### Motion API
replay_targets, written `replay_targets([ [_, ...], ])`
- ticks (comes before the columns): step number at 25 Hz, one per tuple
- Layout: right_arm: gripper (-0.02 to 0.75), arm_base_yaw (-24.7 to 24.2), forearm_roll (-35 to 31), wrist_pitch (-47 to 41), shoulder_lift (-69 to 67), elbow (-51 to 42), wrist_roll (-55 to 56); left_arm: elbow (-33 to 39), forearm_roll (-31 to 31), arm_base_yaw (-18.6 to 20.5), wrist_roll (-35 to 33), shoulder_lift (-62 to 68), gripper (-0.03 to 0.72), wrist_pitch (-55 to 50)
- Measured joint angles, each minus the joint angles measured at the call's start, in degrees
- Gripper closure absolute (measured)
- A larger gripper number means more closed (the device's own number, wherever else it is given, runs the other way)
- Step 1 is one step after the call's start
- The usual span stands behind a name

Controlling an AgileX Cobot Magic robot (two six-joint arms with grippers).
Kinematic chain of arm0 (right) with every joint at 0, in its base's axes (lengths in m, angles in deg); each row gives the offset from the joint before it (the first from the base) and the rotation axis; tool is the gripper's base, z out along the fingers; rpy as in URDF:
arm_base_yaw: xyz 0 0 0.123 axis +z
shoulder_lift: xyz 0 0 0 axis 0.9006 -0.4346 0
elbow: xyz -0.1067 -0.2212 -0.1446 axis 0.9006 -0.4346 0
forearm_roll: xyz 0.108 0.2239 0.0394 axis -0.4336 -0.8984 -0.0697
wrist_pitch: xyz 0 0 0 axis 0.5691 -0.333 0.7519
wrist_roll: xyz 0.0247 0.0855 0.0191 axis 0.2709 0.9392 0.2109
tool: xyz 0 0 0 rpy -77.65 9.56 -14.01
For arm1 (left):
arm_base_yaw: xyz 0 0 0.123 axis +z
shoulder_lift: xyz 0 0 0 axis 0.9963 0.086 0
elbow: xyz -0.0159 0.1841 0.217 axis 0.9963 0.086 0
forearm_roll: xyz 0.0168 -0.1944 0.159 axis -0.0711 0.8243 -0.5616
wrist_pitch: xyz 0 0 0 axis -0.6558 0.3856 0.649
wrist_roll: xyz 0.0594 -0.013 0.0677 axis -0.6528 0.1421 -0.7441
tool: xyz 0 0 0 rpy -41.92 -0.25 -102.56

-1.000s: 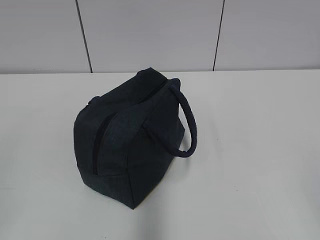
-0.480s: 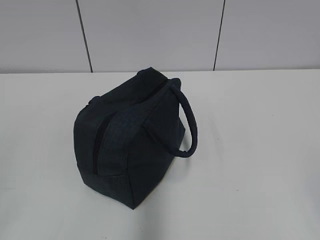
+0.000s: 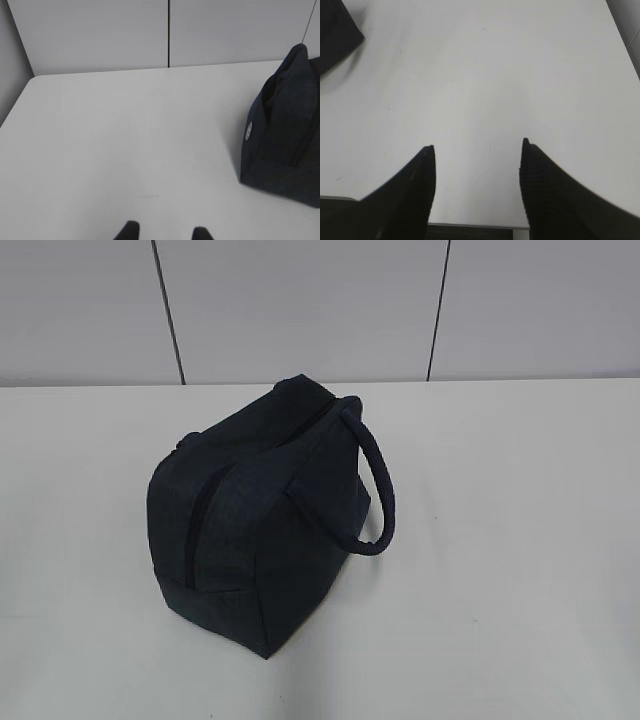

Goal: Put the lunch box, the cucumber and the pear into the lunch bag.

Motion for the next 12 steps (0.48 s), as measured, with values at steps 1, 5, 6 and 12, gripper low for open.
replay_targets([
  [1, 0.313, 0.00, 0.00, 0.00, 0.00, 0.00, 0.00, 0.00, 0.00, 0.00, 0.00, 0.00, 0.489, 0.00],
  [5, 0.313, 0.00, 0.00, 0.00, 0.00, 0.00, 0.00, 0.00, 0.00, 0.00, 0.00, 0.00, 0.489, 0.00],
  [6, 0.313, 0.00, 0.00, 0.00, 0.00, 0.00, 0.00, 0.00, 0.00, 0.00, 0.00, 0.00, 0.489, 0.00],
  [12, 0.313, 0.00, 0.00, 0.00, 0.00, 0.00, 0.00, 0.00, 0.00, 0.00, 0.00, 0.00, 0.489, 0.00],
])
